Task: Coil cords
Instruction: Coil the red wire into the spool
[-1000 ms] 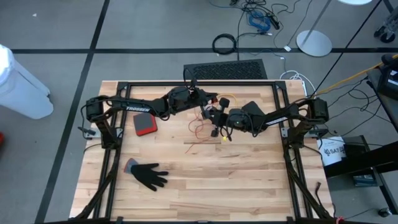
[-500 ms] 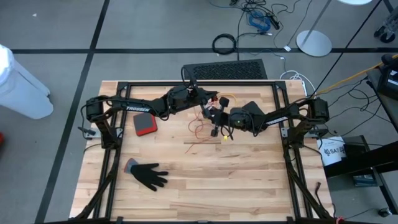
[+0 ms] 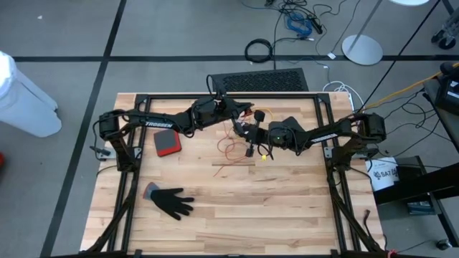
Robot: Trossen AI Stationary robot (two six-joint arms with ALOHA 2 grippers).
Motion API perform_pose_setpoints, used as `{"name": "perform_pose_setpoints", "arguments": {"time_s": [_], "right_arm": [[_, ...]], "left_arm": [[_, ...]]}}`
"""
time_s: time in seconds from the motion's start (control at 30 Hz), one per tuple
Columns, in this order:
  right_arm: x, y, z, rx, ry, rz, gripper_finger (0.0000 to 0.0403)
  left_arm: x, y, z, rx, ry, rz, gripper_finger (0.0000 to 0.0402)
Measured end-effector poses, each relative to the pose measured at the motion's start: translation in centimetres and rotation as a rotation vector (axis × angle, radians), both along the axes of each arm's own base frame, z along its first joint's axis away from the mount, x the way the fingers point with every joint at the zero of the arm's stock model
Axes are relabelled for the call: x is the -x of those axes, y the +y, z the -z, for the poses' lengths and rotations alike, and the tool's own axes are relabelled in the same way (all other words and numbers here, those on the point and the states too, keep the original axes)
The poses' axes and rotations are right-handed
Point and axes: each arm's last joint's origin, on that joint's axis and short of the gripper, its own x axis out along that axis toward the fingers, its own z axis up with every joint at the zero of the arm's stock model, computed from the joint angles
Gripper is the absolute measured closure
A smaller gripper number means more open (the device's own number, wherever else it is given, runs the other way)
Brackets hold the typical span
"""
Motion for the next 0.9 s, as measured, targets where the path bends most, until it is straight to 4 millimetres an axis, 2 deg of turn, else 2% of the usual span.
{"name": "perform_pose_setpoints", "arguments": {"time_s": [0.27, 0.6, 0.9], "right_arm": [[0.9, 0.2, -1.1, -0.005, 0.045, 0.001, 0.0391], [1.1, 0.7, -0.4, -0.05, 0.116, -0.021, 0.0391], [0.9, 1.6, -1.0, 0.035, 0.08, 0.017, 0.0401]], "left_arm": [[0.3, 0.9, -0.4, 0.028, -0.05, 0.04, 0.0401], [0.3, 1.1, -0.5, 0.026, -0.056, 0.036, 0.0401], [0.8, 2.4, -0.9, 0.126, -0.141, 0.059, 0.0401]]}}
